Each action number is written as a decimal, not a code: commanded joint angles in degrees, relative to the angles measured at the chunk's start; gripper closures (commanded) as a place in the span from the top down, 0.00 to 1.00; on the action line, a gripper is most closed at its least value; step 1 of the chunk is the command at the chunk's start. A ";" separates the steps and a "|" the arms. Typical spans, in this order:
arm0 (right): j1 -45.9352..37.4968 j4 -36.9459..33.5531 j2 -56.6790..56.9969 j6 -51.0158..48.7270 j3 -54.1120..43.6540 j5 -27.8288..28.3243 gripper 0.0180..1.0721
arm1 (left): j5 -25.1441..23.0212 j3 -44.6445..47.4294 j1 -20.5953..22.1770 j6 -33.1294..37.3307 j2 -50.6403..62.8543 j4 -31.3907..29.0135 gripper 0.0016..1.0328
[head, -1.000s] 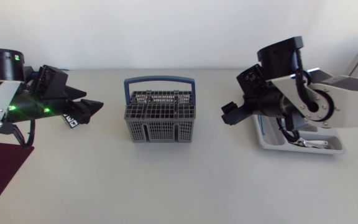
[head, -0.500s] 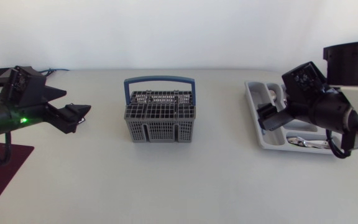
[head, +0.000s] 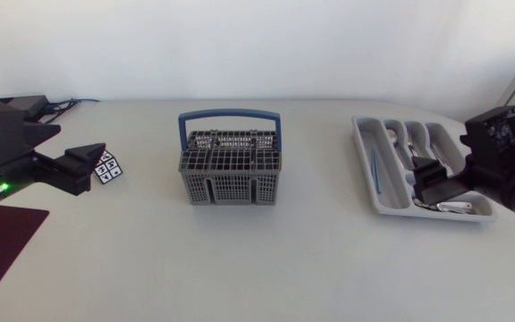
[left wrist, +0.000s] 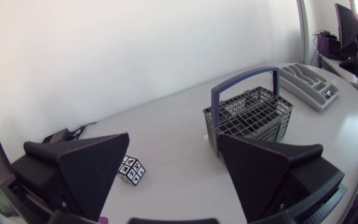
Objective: Transfer all utensils from the basket to the drawer tray.
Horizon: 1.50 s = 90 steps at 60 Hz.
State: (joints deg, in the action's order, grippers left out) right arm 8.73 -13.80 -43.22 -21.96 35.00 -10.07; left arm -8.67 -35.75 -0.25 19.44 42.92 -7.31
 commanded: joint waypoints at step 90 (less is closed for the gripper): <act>-8.73 13.80 43.22 21.96 -35.00 10.07 0.95 | 8.67 35.75 0.25 -19.44 -42.92 7.31 0.96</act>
State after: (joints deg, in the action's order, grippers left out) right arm 0.25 -1.02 -0.32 -1.63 1.15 -0.16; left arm -0.08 -2.24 -0.25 1.45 0.36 0.54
